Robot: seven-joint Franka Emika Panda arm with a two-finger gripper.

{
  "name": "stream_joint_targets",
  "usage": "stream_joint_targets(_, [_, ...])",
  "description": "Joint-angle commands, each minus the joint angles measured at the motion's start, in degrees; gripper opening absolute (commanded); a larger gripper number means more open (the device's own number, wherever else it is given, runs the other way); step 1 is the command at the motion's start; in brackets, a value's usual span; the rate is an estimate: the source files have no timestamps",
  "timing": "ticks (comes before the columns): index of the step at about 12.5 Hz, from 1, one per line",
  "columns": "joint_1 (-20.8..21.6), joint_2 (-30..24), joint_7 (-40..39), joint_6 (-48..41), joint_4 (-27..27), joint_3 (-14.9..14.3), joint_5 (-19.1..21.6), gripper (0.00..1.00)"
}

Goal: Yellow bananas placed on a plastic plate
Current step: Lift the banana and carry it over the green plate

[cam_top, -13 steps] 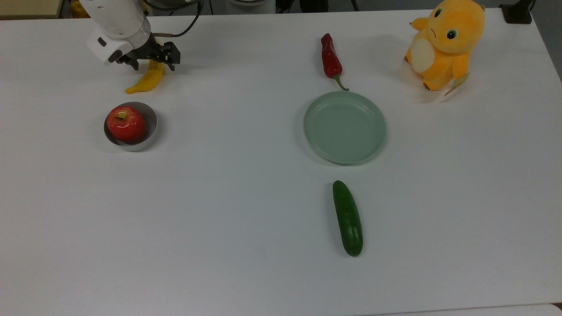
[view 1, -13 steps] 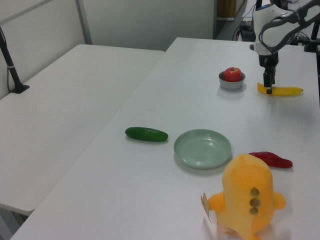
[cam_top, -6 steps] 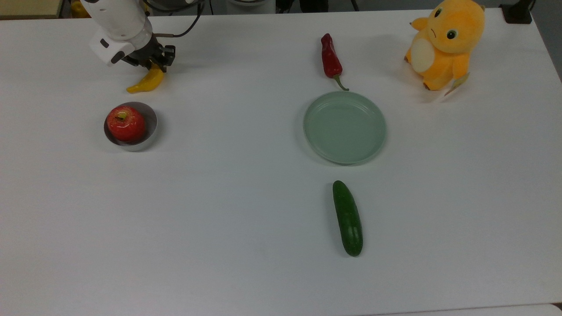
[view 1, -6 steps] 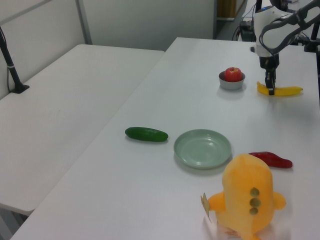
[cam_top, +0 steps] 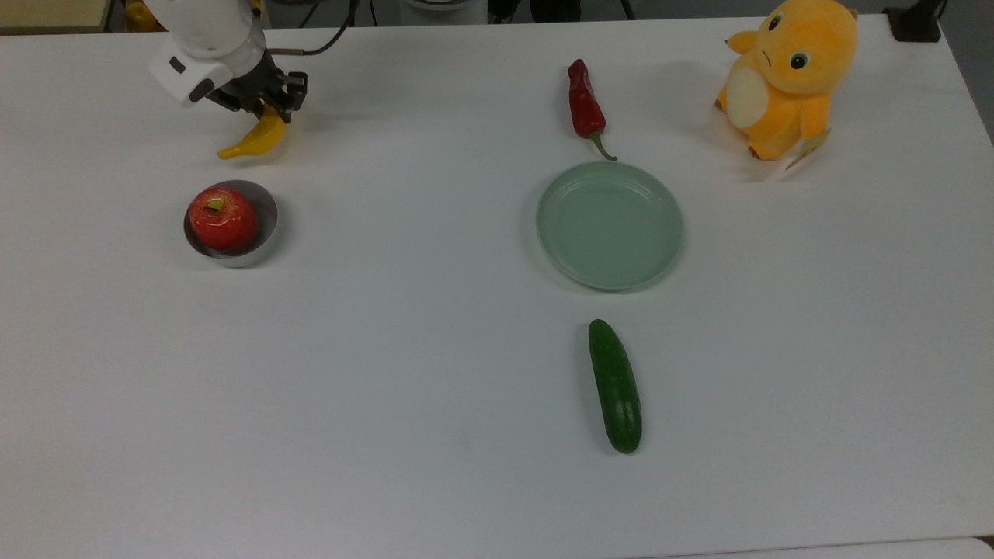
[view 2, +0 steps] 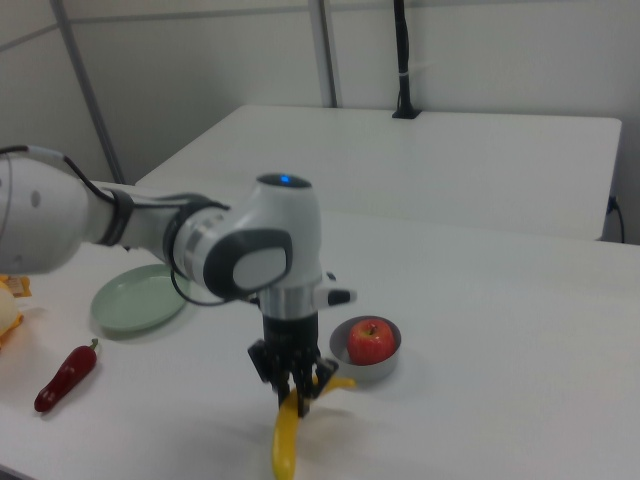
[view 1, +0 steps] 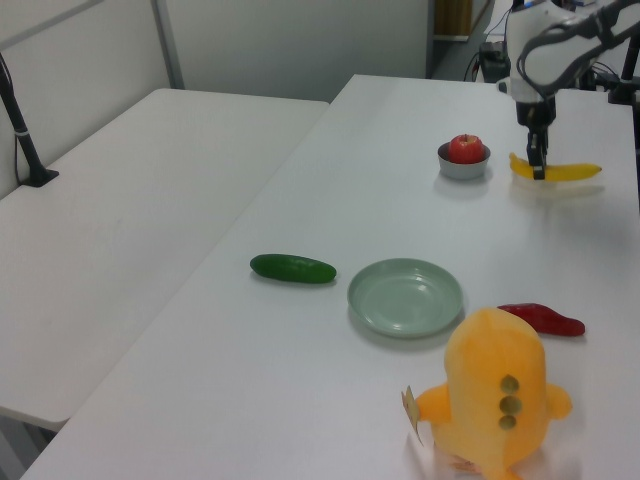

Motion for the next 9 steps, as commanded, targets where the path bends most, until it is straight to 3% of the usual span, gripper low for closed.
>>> stream_joint_targets(1, [3.13, -2.39, -0.10, -7.44, 6.73, -0.11, 5.28, 0.04])
stream_joint_targets(5, [6.64, -2.48, 0.16, -12.28, 13.76, 0.76, 8.36, 0.06])
stream_joint_targets(9, [12.45, -1.78, 6.04, -12.29, 19.48, 2.25, 9.34, 0.07])
